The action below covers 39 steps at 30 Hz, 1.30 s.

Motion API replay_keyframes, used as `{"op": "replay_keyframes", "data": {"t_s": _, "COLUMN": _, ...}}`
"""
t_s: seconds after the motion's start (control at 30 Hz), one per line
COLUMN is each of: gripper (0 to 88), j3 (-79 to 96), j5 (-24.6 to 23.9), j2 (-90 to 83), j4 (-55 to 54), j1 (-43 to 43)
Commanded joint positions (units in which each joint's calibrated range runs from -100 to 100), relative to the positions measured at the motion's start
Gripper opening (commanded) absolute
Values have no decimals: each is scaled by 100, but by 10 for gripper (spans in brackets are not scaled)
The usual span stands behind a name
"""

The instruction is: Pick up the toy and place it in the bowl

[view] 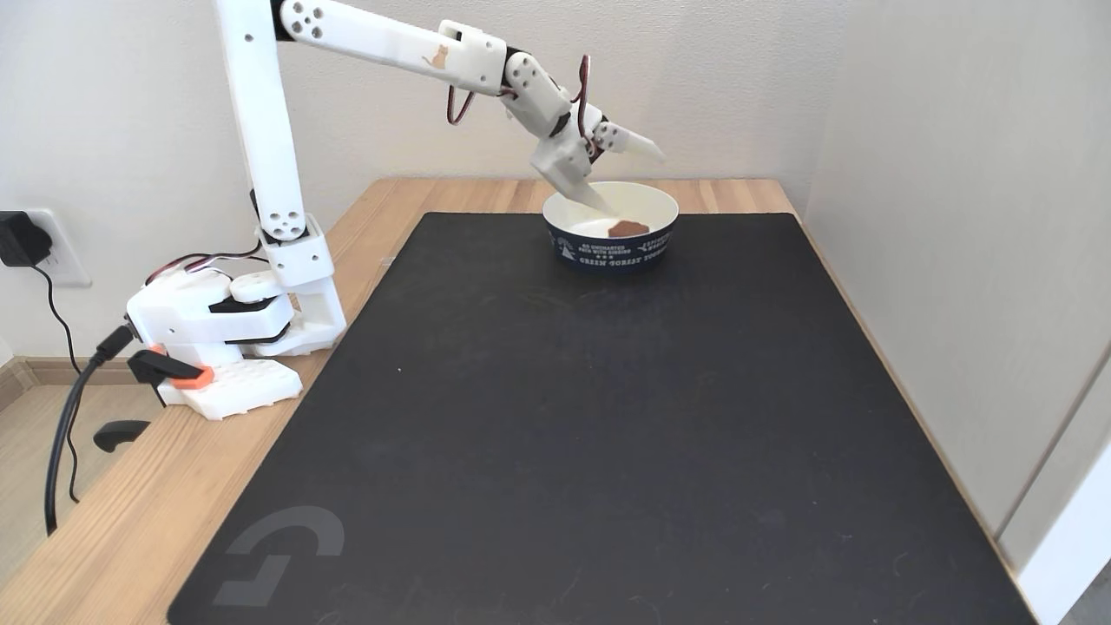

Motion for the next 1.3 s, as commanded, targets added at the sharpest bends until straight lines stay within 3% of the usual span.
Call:
{"op": "replay_keyframes", "data": {"t_s": 0.0, "gripper": 333, "j3": -19, "j5": -28, "j2": -353, "j4": -45, "j1": -8}}
{"op": "replay_keyframes", "data": {"t_s": 0.1, "gripper": 291, "j3": -82, "j5": -28, "j2": -462, "j4": -45, "j1": 42}}
{"op": "replay_keyframes", "data": {"t_s": 0.13, "gripper": 246, "j3": -82, "j5": -28, "j2": -587, "j4": -28, "j1": 67}}
{"op": "replay_keyframes", "data": {"t_s": 0.17, "gripper": 126, "j3": -1, "j5": -28, "j2": -995, "j4": 31, "j1": 226}}
{"op": "replay_keyframes", "data": {"t_s": 0.23, "gripper": 26, "j3": 125, "j5": 4, "j2": -1504, "j4": 336, "j1": 460}}
{"op": "replay_keyframes", "data": {"t_s": 0.43, "gripper": 29, "j3": 1567, "j5": 30, "j2": -3588, "j4": 683, "j1": 1857}}
{"op": "replay_keyframes", "data": {"t_s": 0.63, "gripper": 29, "j3": 4722, "j5": 30, "j2": -6172, "j4": 48, "j1": 3438}}
{"op": "replay_keyframes", "data": {"t_s": 0.97, "gripper": 29, "j3": 8138, "j5": -7, "j2": -9582, "j4": -172, "j1": 3539}}
{"op": "replay_keyframes", "data": {"t_s": 1.27, "gripper": 30, "j3": 8561, "j5": 24, "j2": -10691, "j4": 1716, "j1": 3539}}
